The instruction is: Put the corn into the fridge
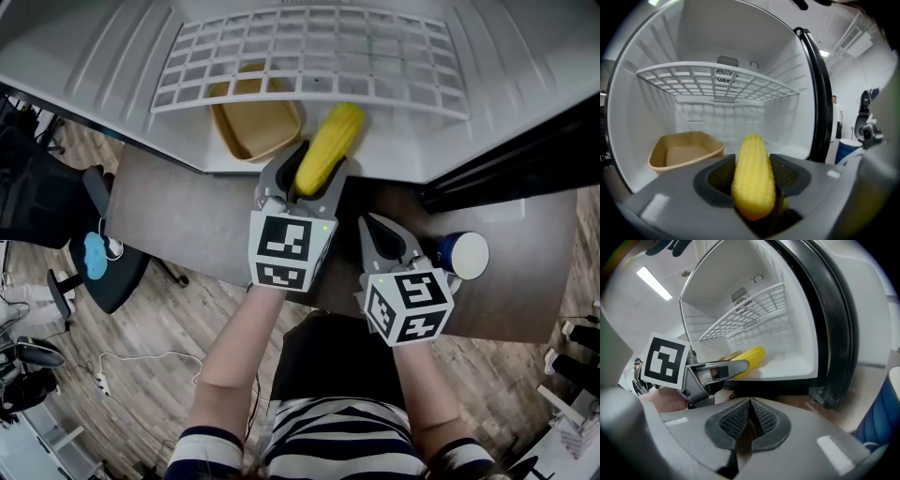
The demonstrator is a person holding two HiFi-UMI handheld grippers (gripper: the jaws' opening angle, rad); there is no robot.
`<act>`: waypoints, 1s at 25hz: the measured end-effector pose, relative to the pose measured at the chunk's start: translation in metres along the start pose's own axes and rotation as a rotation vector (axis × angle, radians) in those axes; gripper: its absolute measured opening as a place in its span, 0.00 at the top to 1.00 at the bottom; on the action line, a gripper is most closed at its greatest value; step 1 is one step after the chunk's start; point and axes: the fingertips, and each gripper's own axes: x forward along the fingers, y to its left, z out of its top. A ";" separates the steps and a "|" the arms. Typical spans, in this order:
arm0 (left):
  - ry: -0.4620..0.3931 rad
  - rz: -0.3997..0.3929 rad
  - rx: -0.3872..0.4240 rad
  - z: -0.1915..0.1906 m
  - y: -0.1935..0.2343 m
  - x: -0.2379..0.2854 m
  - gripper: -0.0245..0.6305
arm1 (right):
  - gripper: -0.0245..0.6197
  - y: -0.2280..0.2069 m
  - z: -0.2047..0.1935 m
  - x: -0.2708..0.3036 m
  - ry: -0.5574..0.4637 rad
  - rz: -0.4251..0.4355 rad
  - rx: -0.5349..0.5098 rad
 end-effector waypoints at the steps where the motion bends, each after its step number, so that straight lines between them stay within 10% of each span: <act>1: 0.001 0.000 0.007 0.000 0.000 0.001 0.96 | 0.97 0.000 0.000 0.000 0.000 -0.001 0.001; 25: 0.028 0.018 -0.007 -0.003 -0.002 0.012 0.96 | 0.97 0.001 -0.003 0.004 0.013 0.004 -0.002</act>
